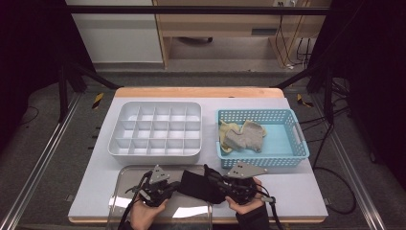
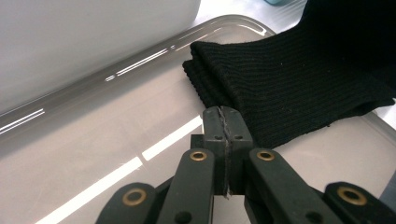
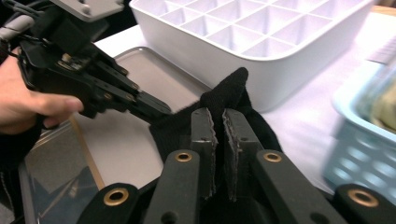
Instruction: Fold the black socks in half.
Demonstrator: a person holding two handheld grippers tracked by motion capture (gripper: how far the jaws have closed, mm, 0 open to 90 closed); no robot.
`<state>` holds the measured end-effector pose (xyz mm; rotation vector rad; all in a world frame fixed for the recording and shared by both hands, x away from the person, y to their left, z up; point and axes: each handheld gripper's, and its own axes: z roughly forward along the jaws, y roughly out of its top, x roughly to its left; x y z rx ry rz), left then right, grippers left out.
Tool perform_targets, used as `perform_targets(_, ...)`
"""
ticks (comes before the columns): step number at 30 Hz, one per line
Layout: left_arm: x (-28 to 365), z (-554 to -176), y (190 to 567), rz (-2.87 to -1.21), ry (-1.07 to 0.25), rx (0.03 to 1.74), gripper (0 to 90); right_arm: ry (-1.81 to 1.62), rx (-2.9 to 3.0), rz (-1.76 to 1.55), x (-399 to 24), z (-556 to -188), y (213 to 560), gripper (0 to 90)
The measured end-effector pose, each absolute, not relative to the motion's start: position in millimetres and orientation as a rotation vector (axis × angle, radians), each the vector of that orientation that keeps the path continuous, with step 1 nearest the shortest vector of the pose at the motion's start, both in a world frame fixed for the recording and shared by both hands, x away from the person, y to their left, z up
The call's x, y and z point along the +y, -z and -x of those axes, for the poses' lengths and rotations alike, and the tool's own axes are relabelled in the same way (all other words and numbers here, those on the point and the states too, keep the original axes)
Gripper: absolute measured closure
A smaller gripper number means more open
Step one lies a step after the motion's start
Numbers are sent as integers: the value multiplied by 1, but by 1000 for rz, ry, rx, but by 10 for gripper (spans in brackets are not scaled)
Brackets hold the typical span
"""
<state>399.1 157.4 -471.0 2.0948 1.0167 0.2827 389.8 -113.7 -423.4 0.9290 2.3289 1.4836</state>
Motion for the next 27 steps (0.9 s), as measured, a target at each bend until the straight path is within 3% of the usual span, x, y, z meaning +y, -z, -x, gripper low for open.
perform_targets(18, 164, -397, 470, -2068, -281, 1023, 896, -1291, 2497, -917, -46, -410, 462, 819)
perform_targets(27, 177, -397, 462, -2016, -292, 1048, 896, -1380, 2451, -915, -59, -406, 453, 702)
